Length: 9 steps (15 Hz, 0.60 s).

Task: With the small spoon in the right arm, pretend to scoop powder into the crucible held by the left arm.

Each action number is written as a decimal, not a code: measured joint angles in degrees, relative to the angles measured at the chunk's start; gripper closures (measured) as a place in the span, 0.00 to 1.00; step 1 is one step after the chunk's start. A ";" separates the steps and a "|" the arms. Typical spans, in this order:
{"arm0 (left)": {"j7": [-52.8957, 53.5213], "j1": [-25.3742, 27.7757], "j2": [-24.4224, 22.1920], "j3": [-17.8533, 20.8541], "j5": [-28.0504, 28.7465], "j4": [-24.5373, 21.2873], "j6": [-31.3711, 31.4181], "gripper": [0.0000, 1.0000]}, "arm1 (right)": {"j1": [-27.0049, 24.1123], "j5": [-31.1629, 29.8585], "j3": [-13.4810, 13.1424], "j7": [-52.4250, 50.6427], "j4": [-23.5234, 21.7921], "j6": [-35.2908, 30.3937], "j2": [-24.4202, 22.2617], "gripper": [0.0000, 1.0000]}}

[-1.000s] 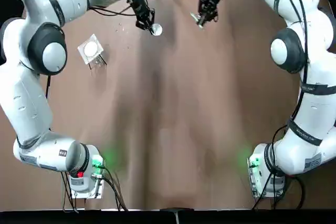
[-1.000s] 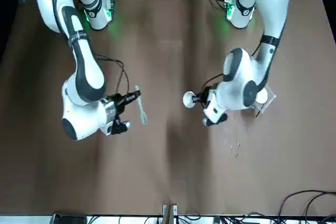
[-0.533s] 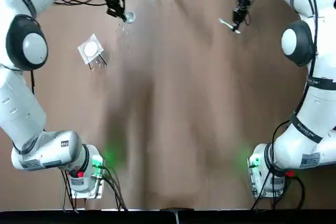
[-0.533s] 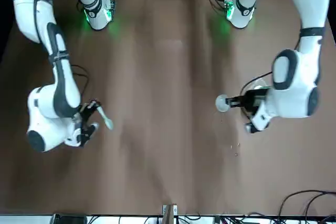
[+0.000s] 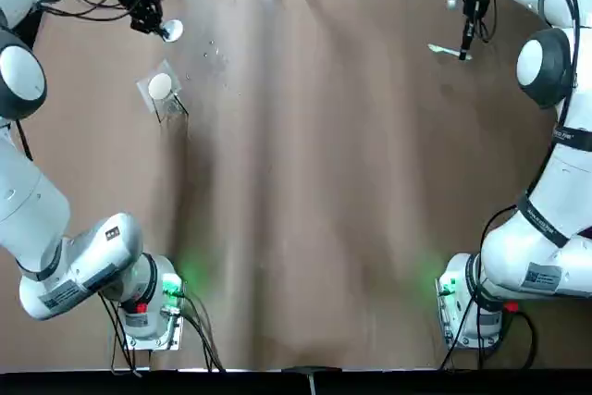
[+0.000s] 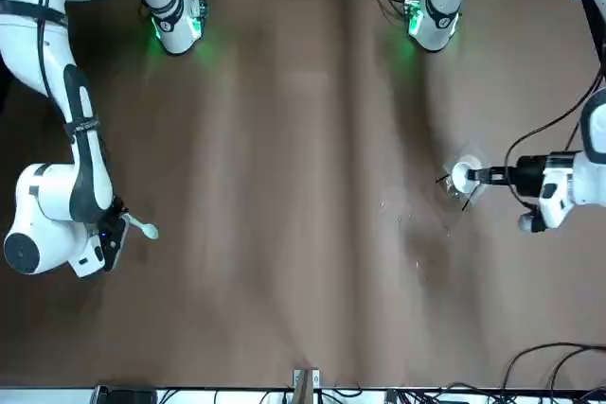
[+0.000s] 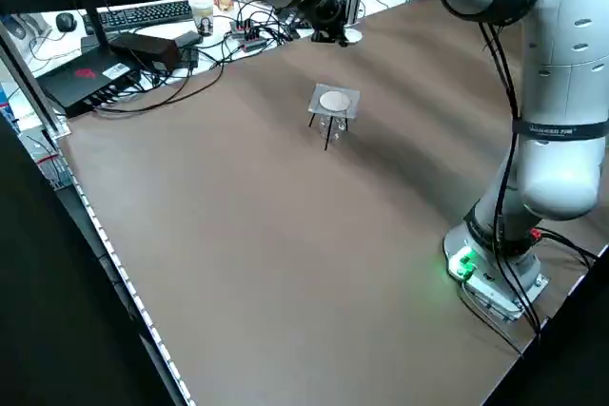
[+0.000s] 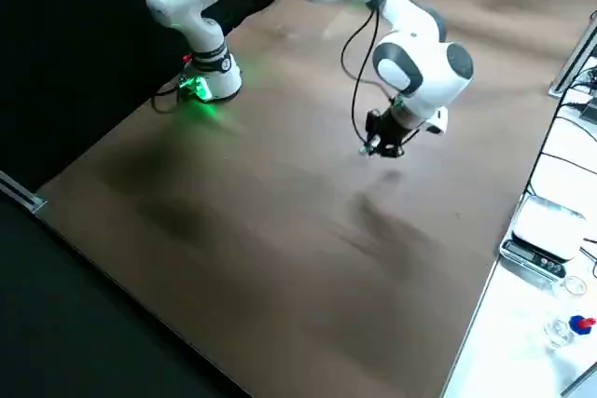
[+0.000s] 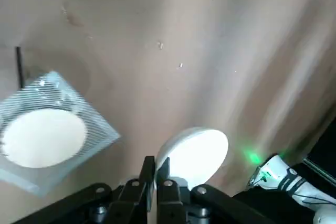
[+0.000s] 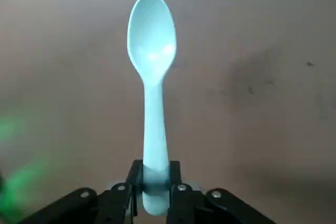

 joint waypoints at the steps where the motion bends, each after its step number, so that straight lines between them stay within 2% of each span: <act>1: 1.97 1.34 0.14 0.00 0.02 -0.28 -0.09 0.94 | -0.69 -1.82 0.00 -3.33 -0.75 2.06 0.21 0.76; 3: 5.37 3.63 0.63 0.00 1.27 -0.95 -0.12 0.94 | -1.97 -3.26 0.00 -8.31 -2.72 6.47 0.69 0.76; 5: 7.71 5.18 2.33 0.00 5.49 -1.68 -0.11 0.94 | -3.97 -3.63 -0.02 -13.92 -5.93 12.06 1.74 0.76; 9: 9.32 5.99 3.95 0.00 8.06 -2.93 -0.11 0.94 | -4.60 -3.73 0.00 -18.62 -6.83 14.02 2.94 0.76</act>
